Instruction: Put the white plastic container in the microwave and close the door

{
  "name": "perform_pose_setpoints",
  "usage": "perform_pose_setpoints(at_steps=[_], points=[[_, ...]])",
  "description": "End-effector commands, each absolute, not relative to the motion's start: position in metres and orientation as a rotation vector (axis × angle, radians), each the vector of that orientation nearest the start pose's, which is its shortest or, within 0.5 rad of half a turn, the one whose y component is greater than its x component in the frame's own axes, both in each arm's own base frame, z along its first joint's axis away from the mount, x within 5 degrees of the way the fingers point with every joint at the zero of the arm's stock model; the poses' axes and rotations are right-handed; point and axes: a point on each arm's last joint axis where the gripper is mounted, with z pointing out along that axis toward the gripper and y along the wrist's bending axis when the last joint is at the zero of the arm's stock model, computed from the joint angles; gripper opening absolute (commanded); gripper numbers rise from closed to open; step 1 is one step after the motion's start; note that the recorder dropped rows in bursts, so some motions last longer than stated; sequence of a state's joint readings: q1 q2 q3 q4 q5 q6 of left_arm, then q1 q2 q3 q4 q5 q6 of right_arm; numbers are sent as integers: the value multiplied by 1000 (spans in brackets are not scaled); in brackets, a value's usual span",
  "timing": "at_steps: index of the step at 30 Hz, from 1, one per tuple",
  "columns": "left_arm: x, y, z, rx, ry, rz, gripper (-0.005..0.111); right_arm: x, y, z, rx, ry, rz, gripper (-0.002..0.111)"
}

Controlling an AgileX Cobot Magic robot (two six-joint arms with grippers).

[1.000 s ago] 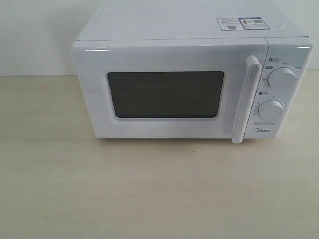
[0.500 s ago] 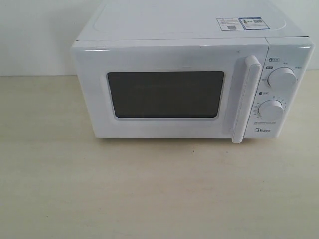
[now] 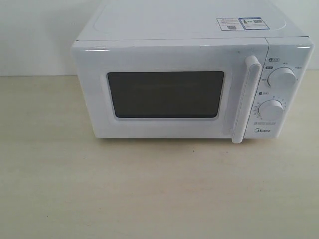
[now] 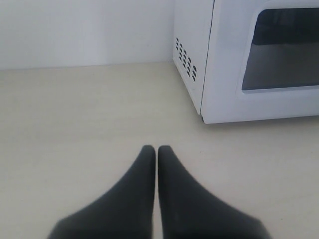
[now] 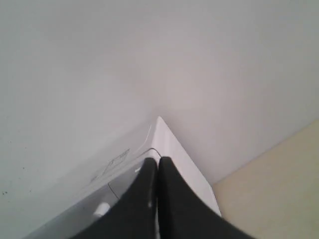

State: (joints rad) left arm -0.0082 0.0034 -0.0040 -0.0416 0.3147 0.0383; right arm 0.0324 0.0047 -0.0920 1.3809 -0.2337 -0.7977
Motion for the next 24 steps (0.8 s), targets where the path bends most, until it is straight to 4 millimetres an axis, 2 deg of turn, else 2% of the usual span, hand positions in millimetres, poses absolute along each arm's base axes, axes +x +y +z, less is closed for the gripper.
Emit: perform_pose_setpoints(at_steps=[1, 3, 6, 13, 20, 24], points=[[54, -1, 185, 19, 1798, -9, 4, 52, -18, 227, 605, 1292, 415, 0], [54, -1, 185, 19, 1798, -9, 4, 54, -18, 220, 641, 1299, 438, 0], [54, -1, 185, 19, 1798, -9, 4, 54, -18, 218, 574, 1320, 360, 0], [54, -1, 185, 19, 1798, -9, 4, 56, -1, 217, 132, 1439, 156, 0], [54, -1, 185, 19, 1798, -9, 4, 56, 1, 211, 90, 1508, 137, 0], [54, -1, 185, 19, 1798, -9, 4, 56, 0, 202, 88, 1609, 97, 0]])
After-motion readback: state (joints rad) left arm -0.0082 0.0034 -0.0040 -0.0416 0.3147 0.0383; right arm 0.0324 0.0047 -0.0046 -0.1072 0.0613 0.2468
